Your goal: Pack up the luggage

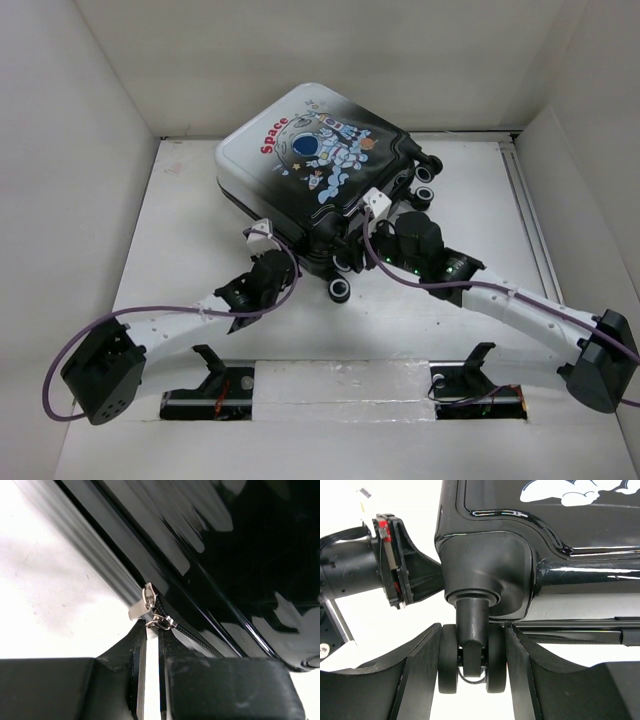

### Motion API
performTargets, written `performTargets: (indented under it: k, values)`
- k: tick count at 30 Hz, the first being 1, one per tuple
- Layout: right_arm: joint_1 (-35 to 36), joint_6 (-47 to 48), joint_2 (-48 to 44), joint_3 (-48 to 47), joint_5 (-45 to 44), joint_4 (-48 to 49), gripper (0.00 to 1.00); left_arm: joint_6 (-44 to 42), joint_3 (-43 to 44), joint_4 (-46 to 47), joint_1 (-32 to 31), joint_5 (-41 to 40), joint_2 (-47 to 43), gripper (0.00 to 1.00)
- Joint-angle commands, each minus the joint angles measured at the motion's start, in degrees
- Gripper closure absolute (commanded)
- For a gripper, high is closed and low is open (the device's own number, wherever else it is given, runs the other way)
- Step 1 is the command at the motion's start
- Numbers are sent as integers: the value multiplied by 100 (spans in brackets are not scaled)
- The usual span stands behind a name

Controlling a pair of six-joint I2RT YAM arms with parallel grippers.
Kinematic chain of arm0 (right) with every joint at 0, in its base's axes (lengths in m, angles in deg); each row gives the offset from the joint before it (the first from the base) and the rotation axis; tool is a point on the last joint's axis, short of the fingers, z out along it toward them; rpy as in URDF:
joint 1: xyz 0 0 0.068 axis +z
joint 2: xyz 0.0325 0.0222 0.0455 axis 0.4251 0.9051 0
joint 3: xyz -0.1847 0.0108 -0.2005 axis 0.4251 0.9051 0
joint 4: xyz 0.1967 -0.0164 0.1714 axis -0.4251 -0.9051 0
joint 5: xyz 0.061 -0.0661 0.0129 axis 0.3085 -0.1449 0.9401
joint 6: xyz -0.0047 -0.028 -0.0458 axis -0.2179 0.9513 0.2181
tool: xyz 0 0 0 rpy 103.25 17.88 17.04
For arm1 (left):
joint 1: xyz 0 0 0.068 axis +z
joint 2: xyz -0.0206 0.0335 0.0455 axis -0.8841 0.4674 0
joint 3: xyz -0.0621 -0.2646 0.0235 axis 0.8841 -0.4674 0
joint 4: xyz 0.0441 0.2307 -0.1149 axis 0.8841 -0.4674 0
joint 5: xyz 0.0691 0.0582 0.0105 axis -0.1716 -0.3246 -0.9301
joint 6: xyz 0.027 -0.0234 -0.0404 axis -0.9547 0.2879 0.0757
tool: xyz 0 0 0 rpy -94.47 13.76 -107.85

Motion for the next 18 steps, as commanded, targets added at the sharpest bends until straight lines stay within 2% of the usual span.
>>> performTargets:
  k: [1,4,12,17,18]
  values:
    - [-288,265,-89,134,-660,-770,100,22,-88,-910,686,-751,-185,100]
    - [-341,265,-19,186,-722,-770,100,-101,-254,-516,1572,531,-185,100]
    - [-447,318,-71,239,-643,-893,100,214,-308,-778,1646,273,-590,100]
    - [-447,318,-203,177,-519,-1007,100,338,-598,-479,1646,545,-791,100]
    - [-386,318,-203,177,-459,-1008,96,286,-676,-479,1646,545,-861,100]
